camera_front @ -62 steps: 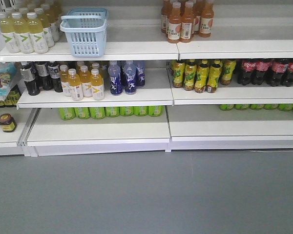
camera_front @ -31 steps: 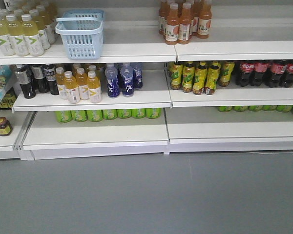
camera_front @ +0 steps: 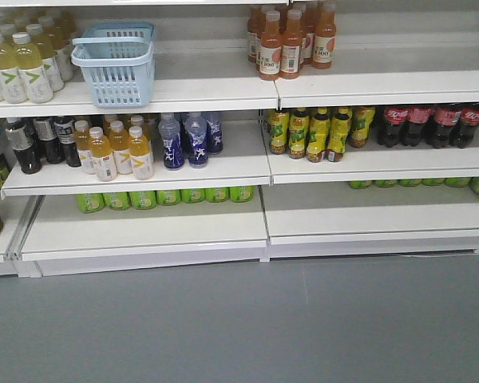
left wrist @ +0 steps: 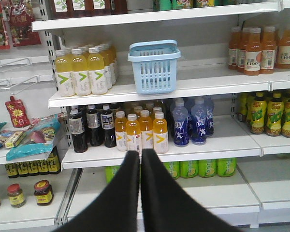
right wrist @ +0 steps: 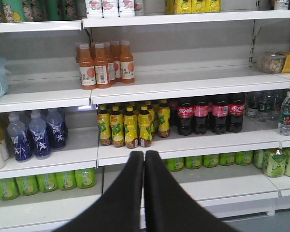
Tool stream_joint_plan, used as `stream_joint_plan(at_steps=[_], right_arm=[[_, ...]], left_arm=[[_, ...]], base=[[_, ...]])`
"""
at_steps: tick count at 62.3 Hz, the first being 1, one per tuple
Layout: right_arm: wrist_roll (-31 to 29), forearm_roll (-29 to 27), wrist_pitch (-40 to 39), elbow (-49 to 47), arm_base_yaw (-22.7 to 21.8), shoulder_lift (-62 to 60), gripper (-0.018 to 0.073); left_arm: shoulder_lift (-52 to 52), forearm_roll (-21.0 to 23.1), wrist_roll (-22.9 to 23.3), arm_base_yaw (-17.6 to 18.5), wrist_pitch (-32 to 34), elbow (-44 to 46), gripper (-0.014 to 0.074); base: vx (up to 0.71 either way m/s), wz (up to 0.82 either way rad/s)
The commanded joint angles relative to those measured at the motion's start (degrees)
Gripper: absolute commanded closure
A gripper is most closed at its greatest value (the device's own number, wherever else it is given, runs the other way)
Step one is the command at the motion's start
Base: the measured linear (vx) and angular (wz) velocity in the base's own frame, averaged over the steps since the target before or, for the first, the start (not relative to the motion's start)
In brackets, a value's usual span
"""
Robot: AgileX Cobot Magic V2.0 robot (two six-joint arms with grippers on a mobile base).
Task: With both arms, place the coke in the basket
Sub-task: 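Drive the base toward the shelf holding the light-blue basket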
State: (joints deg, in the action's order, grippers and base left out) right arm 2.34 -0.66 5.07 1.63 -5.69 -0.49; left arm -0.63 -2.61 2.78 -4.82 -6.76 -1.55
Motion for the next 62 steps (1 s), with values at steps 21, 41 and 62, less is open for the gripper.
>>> stream_joint_plan(at_steps=[21,41,62], right_arm=[[-0.4,0.2,-4.2,1.1,-0.4,-0.8,0.0569],[-0.4,0.2,-4.2,1.1,-0.4,-0.8,0.0569],[-0.4,0.2,-4.2,1.1,-0.4,-0.8,0.0569]], left_arm=[[-0.9,0.5,0.2,0.3,4.0,-0.8,0.0601],[-0.9,0.5,0.2,0.3,4.0,-0.8,0.0601],[-0.9,0.5,0.2,0.3,4.0,-0.8,0.0601]], base=[[0.11,-0.04],[0.10,-0.01],[0.10,0.00]])
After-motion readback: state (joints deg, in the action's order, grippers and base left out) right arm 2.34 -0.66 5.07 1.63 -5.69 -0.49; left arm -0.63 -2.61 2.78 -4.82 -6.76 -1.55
